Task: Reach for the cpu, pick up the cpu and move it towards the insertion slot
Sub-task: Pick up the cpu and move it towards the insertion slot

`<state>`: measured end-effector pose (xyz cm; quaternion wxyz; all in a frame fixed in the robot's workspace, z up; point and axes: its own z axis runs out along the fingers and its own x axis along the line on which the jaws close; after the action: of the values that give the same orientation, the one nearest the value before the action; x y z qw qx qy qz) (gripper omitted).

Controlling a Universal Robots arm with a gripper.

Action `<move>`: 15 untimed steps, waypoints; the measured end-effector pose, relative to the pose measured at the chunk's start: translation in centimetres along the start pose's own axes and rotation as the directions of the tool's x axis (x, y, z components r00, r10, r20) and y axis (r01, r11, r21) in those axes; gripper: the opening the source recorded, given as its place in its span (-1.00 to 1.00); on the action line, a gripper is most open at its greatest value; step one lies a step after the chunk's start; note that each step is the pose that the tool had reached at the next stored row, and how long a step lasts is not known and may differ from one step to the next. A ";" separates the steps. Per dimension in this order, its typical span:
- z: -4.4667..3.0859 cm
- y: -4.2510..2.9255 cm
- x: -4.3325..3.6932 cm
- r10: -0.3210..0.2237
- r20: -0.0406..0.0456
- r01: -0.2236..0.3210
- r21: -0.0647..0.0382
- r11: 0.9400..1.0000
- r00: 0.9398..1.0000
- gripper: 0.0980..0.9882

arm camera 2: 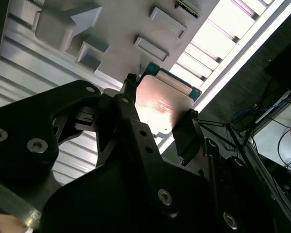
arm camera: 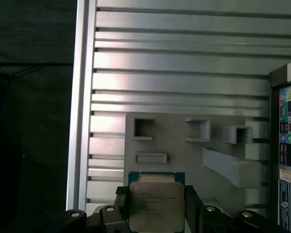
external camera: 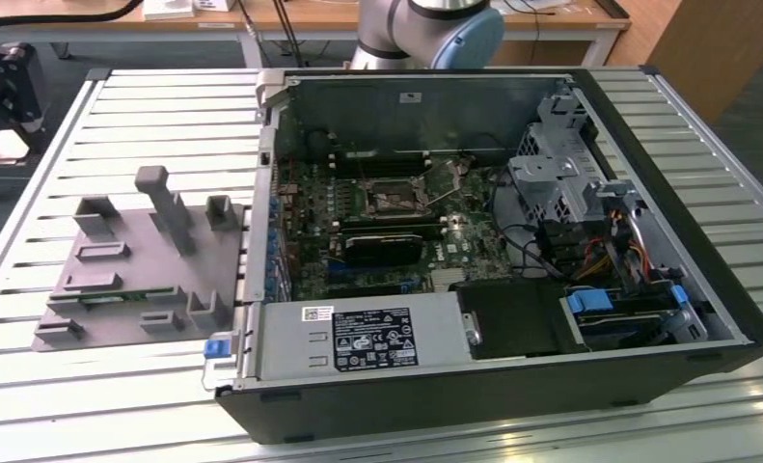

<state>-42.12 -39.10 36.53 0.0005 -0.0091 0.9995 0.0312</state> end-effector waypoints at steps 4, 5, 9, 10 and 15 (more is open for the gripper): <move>-0.98 0.45 -0.01 0.000 0.000 0.000 0.000 1.000 1.000 0.00; -1.16 0.55 -0.01 0.000 0.000 0.000 0.000 1.000 1.000 0.00; -1.67 0.84 -0.22 0.000 0.001 0.000 0.000 1.000 1.000 0.00; -1.74 0.87 -0.37 0.000 0.001 0.000 0.000 1.000 1.000 0.00; -1.91 0.91 -1.71 0.001 0.001 -0.001 -0.001 1.000 1.000 0.00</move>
<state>-40.43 -38.28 38.50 0.0011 -0.0085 0.9995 0.0315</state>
